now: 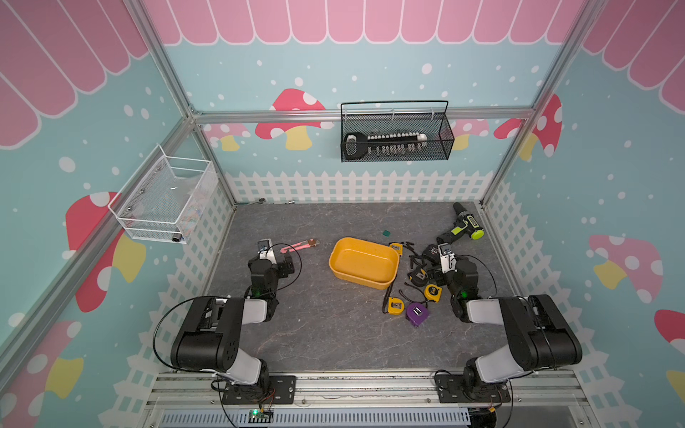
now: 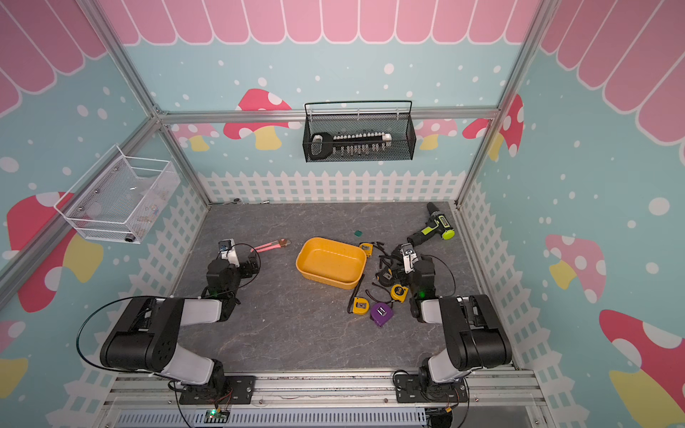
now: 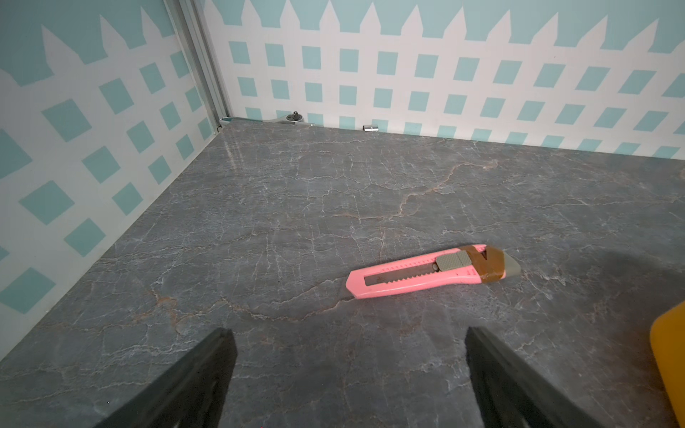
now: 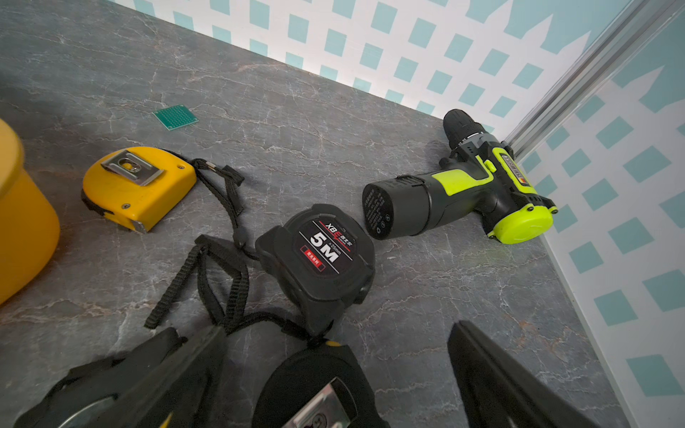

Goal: Take the tape measure out of the storage box
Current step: Reset both arms

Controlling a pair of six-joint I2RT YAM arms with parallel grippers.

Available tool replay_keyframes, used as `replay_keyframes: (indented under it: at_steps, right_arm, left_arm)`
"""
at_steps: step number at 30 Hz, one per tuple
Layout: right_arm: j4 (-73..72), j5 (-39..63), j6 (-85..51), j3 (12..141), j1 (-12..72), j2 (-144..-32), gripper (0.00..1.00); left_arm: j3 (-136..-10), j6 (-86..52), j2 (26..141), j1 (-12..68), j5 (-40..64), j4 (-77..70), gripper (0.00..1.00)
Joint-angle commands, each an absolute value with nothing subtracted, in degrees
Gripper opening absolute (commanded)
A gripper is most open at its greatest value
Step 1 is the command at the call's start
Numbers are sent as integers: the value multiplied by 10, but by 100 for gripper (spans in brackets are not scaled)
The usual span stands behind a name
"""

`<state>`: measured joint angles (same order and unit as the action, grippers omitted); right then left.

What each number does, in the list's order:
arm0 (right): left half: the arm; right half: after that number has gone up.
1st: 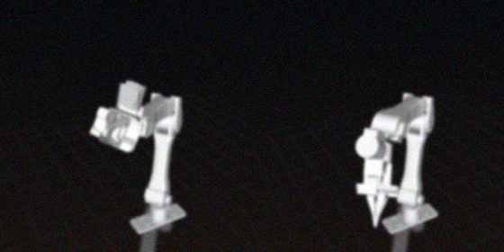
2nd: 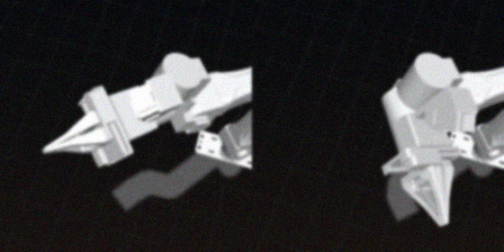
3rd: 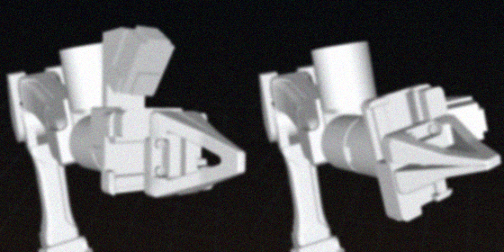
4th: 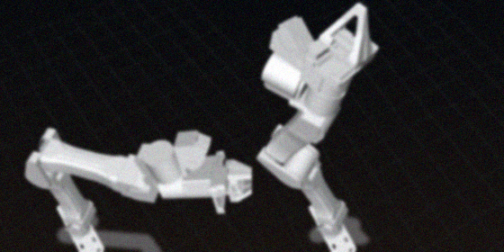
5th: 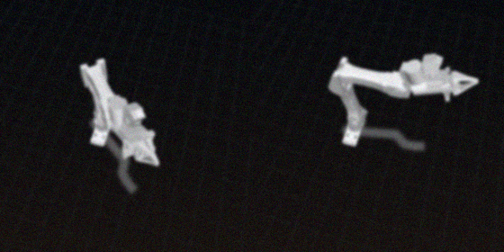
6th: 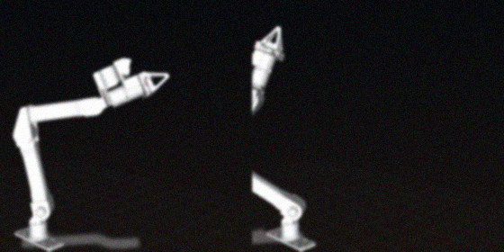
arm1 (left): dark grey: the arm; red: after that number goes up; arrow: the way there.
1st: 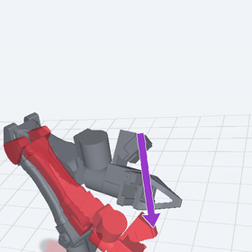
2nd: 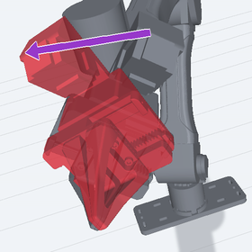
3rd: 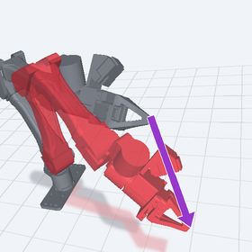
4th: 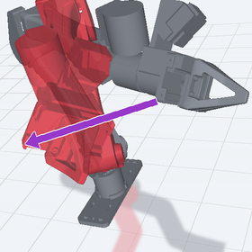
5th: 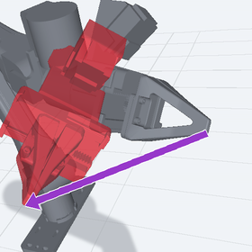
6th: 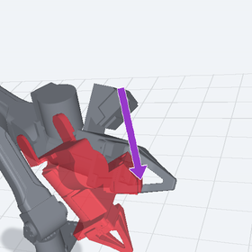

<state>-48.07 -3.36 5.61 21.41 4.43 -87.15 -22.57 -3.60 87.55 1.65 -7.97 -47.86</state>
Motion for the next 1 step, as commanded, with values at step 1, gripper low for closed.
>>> replay_keyframes:
  at_steps: [1]
  right_arm:
    - [-488, -31, 59, 223, 41, -872, 99]
  left_arm:
    - [-234, -26, 877, 20, -89, -482, 99]
